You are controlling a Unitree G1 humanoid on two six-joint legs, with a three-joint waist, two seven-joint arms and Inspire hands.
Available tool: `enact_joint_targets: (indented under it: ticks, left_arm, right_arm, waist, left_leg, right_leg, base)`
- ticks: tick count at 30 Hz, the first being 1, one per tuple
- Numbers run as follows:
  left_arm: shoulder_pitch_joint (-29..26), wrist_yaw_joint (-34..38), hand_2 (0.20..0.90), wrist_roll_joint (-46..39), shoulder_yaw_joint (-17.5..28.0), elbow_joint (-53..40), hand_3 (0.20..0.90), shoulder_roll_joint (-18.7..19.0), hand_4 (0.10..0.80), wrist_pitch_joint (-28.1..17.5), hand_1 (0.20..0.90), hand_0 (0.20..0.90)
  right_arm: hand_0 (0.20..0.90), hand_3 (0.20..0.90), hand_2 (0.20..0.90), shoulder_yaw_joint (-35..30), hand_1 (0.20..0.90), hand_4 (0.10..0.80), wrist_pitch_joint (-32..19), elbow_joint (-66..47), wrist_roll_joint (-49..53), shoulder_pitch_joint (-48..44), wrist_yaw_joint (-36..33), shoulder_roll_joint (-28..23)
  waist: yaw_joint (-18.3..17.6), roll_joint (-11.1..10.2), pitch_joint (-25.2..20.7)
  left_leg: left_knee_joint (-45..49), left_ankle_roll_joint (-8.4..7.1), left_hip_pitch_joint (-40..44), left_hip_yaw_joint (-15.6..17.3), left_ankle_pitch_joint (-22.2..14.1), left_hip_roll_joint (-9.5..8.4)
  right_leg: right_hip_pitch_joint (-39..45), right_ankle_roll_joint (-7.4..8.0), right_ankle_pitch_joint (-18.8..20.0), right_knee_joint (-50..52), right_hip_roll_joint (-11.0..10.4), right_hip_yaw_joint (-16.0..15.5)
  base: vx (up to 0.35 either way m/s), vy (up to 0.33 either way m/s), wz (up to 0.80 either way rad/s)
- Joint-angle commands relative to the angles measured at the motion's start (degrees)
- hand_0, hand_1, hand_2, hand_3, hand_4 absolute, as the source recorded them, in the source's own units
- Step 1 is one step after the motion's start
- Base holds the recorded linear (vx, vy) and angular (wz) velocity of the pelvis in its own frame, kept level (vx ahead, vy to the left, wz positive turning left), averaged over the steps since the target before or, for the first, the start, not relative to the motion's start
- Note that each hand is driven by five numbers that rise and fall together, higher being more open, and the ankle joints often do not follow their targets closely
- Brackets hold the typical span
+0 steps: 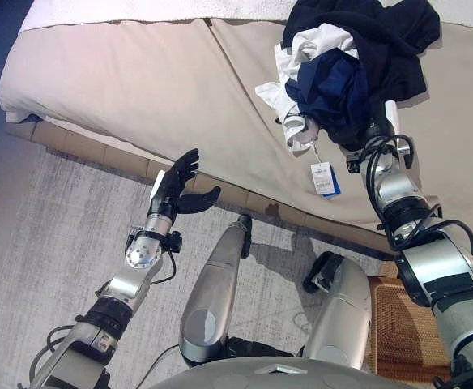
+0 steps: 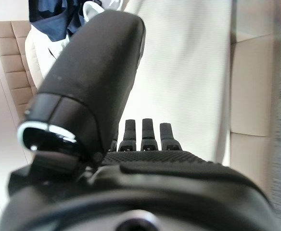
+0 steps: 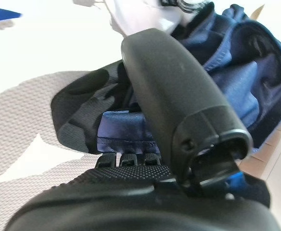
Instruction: Pick up the clothes from the bed and place them into the basket
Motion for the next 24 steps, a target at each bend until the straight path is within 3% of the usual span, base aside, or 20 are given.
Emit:
enact_joint_targets:
  ticks: [1, 2, 3, 4, 9, 14, 19, 23, 24]
  left_arm:
    - [2.2, 1.3, 0.900, -1.0, 2.2, -8.4, 0.900, 1.5, 0.800, -4.6, 0.900, 0.900]
    - [2.5, 1.2, 0.900, -1.0, 2.3, -8.4, 0.900, 1.6, 0.800, -4.7, 0.900, 0.900]
    - [3.3, 0.8, 0.900, -1.3, 2.6, -8.2, 0.900, 1.8, 0.800, -4.6, 0.900, 0.900]
    - [3.5, 0.6, 0.900, -1.4, 2.6, -8.2, 0.900, 1.9, 0.800, -4.6, 0.900, 0.900]
    - [5.0, -1.3, 0.900, -1.0, 2.6, -8.2, 0.900, 2.3, 0.800, -5.3, 0.900, 0.900]
    - [5.7, -1.2, 0.900, -1.1, 2.1, -8.6, 0.900, 2.4, 0.800, -5.5, 0.900, 0.900]
    - [5.5, -1.2, 0.900, -1.0, 1.5, -7.4, 0.900, 2.6, 0.800, -4.0, 0.900, 0.900]
    - [5.3, -0.9, 0.900, -0.9, 1.4, -7.1, 0.900, 2.8, 0.800, -2.4, 0.900, 0.900]
    - [5.0, -0.9, 0.900, -0.9, 1.2, -6.5, 0.900, 2.7, 0.800, -1.7, 0.900, 0.900]
  right_arm:
    - [0.900, 0.900, 0.900, 2.4, 0.900, 0.800, -1.7, -2.1, -1.8, -8.3, -1.8, -3.3]
    - [0.707, 0.675, 0.707, 2.4, 0.707, 0.575, -1.5, -2.2, -1.8, -8.6, -1.9, -3.4]
    - [0.474, 0.403, 0.474, 2.2, 0.474, 0.303, -1.6, -2.3, -2.4, -9.4, -2.1, -3.8]
    - [0.314, 0.216, 0.314, 2.2, 0.314, 0.116, -1.6, -2.4, -2.6, -9.7, -2.3, -4.0]
    - [0.300, 0.200, 0.300, 2.3, 0.300, 0.100, -1.9, -3.7, -2.5, -10.2, -3.4, -5.2]
    - [0.300, 0.200, 0.300, 1.9, 0.300, 0.100, -2.2, -5.9, -2.7, -7.7, -3.3, -5.5]
    - [0.300, 0.200, 0.300, 2.7, 0.300, 0.100, -2.1, -7.4, -3.9, -5.6, -2.0, -6.6]
    - [0.300, 0.200, 0.300, 2.7, 0.300, 0.100, -1.7, -8.7, -3.8, -4.3, -0.8, -7.9]
    - [0.300, 0.200, 0.300, 2.6, 0.300, 0.100, -1.5, -9.1, -3.6, -4.1, -0.2, -8.7]
  waist:
    - [0.9, 0.3, -1.2]
    - [0.9, 0.3, -1.2]
    - [1.1, 0.3, -1.2]
    - [1.2, 0.3, -1.2]
    - [1.5, -0.1, -1.2]
    - [1.0, -1.1, -1.7]
    - [0.3, -2.6, -5.0]
    - [-0.2, -3.4, -7.4]
    - [-0.6, -3.9, -9.0]
  left_leg:
    - [9.5, 4.99, 0.2, 5.3, -11.8, -1.93]
    - [9.9, 5.03, 0.1, 5.3, -11.9, -1.94]
    - [10.6, 5.02, -0.3, 5.1, -12.3, -2.03]
    - [10.9, 4.96, -0.4, 5.1, -12.3, -2.03]
    - [9.5, 4.59, 1.5, 4.6, -12.0, -1.83]
    - [2.9, 3.89, 7.7, 4.9, -10.1, -0.32]
    - [-7.9, 1.71, 15.9, 5.3, -5.1, 2.05]
    - [-13.6, 0.68, 20.4, 5.3, -2.6, 2.91]
    - [-17.0, 0.52, 22.3, 5.8, -0.1, 3.25]
  right_leg:
    - [0.5, -5.39, -3.3, 5.3, 4.0, -4.0]
    - [0.3, -5.42, -3.4, 5.6, 4.0, -4.0]
    - [0.0, -5.45, -3.7, 6.2, 4.1, -3.9]
    - [-0.2, -5.42, -3.6, 6.5, 4.1, -3.9]
    - [1.8, -5.06, -3.1, 5.1, 4.1, -4.3]
    - [7.9, -4.31, -0.6, -0.9, 4.3, -5.0]
    - [17.4, -3.28, 3.4, -12.7, 5.7, -6.4]
    - [22.7, -2.93, 5.4, -19.9, 6.8, -7.0]
    - [25.3, -3.22, 7.6, -24.6, 7.5, -7.7]
  base:
    - [-0.003, 0.008, 0.05]
    - [-0.007, 0.001, 0.08]
    - [-0.006, -0.002, 0.07]
    - [-0.008, -0.008, 0.07]
    - [0.000, 0.000, 0.00]
    - [0.033, 0.009, -0.03]
    - [0.071, -0.002, -0.14]
    - [0.053, -0.003, -0.17]
    - [0.041, 0.001, -0.11]
